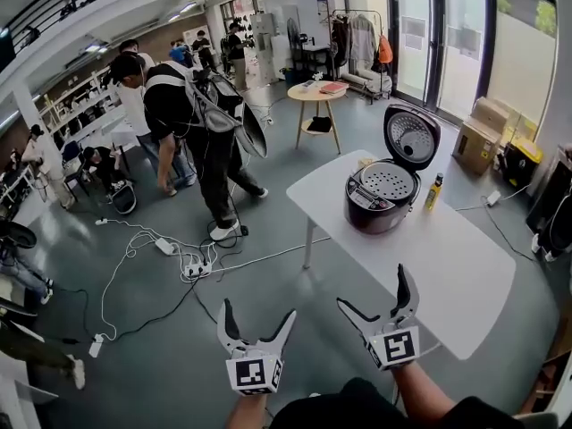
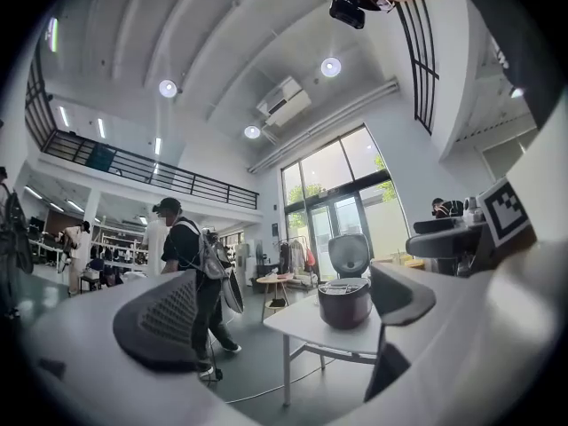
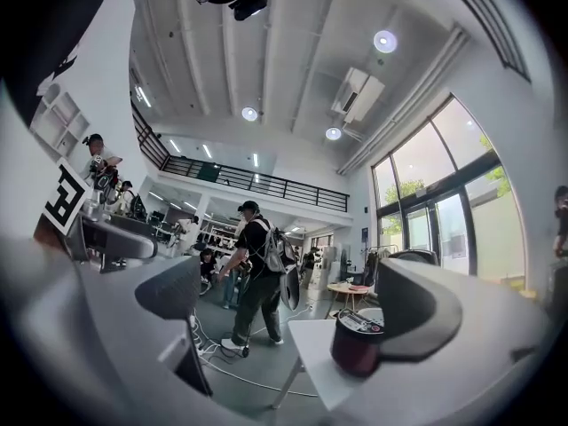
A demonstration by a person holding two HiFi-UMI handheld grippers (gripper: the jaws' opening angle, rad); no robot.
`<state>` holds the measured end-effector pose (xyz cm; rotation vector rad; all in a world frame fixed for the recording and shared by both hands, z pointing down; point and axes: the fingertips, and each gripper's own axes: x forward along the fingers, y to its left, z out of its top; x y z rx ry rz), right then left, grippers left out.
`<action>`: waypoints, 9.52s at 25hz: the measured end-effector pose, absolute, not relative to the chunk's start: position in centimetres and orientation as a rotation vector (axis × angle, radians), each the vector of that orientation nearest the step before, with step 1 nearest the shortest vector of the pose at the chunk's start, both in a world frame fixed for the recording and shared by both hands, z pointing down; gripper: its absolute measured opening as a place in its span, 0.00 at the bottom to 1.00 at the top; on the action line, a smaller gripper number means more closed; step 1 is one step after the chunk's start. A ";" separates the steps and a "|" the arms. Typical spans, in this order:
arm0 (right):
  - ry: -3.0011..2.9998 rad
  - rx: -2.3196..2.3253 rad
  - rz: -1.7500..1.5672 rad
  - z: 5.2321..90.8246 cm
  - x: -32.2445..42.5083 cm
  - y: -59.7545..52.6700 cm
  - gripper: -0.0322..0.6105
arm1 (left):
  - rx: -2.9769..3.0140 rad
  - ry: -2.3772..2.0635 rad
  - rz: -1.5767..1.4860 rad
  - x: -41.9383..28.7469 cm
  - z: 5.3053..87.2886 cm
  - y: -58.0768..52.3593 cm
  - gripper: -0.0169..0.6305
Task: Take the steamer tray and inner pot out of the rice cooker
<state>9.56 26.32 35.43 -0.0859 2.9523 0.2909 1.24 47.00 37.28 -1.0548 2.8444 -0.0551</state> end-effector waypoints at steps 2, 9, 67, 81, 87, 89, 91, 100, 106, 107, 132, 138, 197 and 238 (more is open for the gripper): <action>2.963 -0.091 0.300 35.6 8.6 26.7 0.97 | -1.063 2.847 -0.068 0.2 37.4 47.4 0.94; 2.982 -0.147 0.357 35.4 4.3 25.2 0.97 | -1.101 2.842 -0.085 -4.3 38.2 45.9 0.94; 3.157 -1.225 0.128 44.3 -18.9 -15.0 0.97 | -2.242 2.547 -0.479 -38.4 46.6 -5.6 0.84; 3.317 -1.808 -0.474 54.3 -17.2 -22.9 0.84 | -2.755 2.218 -1.040 -38.4 54.4 -17.0 0.78; 3.444 -1.795 -0.455 55.8 -17.4 -24.0 0.73 | -2.722 2.016 -1.250 -36.7 56.0 -19.2 0.74; 3.511 -1.757 -0.412 56.2 -17.4 -24.3 0.71 | -2.698 1.984 -1.294 -36.3 56.2 -19.7 0.70; 3.561 -1.713 -0.409 56.9 -17.5 -24.6 0.69 | -2.693 1.974 -1.333 -36.0 56.7 -20.0 0.70; 3.625 -1.724 -0.359 60.0 -17.7 -25.2 0.58 | -2.648 1.950 -1.477 -36.3 59.7 -19.7 0.67; 3.655 -1.708 -0.344 60.9 -17.3 -25.3 0.48 | -2.608 1.944 -1.505 -36.5 60.4 -19.8 0.58; 3.659 -1.703 -0.332 61.0 -17.4 -25.3 0.47 | -2.616 1.940 -1.495 -36.5 60.5 -19.8 0.57; 3.626 -1.766 -0.030 59.7 -18.3 -25.6 0.22 | -2.434 1.879 -1.450 -36.5 58.7 -20.5 0.21; 3.606 -1.774 0.032 59.1 -18.3 -25.4 0.21 | -2.424 1.897 -1.416 -36.5 57.9 -20.5 0.18; 3.281 -2.013 0.270 49.7 5.9 -28.5 0.17 | -2.436 1.833 -1.055 -12.7 48.2 -25.4 0.15; 3.504 -2.052 0.065 76.3 19.4 -39.4 0.18 | -2.478 1.905 -1.278 0.6 75.4 -36.6 0.15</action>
